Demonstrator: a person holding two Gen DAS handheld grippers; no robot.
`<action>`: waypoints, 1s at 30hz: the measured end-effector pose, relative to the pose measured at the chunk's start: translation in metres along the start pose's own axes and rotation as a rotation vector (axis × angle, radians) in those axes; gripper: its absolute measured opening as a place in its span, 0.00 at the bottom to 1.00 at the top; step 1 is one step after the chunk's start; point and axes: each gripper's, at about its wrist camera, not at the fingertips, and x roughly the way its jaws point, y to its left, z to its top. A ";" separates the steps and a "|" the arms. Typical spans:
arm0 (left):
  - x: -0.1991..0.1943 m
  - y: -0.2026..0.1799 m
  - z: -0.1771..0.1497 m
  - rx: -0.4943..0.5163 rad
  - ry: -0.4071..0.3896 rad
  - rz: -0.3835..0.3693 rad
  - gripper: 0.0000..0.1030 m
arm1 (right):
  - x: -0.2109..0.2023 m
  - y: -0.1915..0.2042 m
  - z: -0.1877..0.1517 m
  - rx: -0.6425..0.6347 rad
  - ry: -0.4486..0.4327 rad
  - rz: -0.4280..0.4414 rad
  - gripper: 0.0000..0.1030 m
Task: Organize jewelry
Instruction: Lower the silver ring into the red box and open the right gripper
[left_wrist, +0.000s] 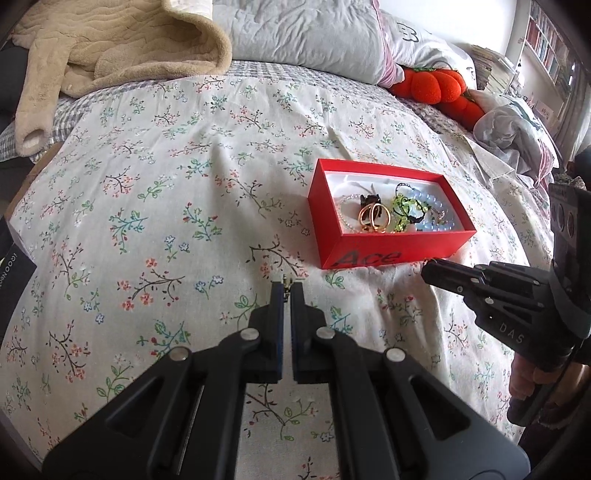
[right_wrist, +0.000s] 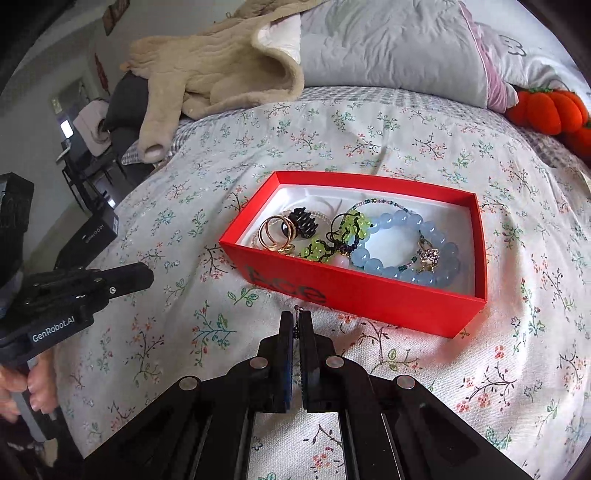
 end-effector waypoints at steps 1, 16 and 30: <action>-0.001 -0.003 0.006 0.000 -0.005 -0.009 0.04 | -0.005 -0.001 0.004 0.006 -0.012 0.003 0.02; 0.052 -0.052 0.080 -0.011 0.079 -0.136 0.04 | -0.014 -0.079 0.033 0.269 -0.026 0.015 0.03; 0.056 -0.052 0.083 -0.055 0.067 -0.133 0.35 | -0.032 -0.094 0.044 0.339 -0.061 0.051 0.13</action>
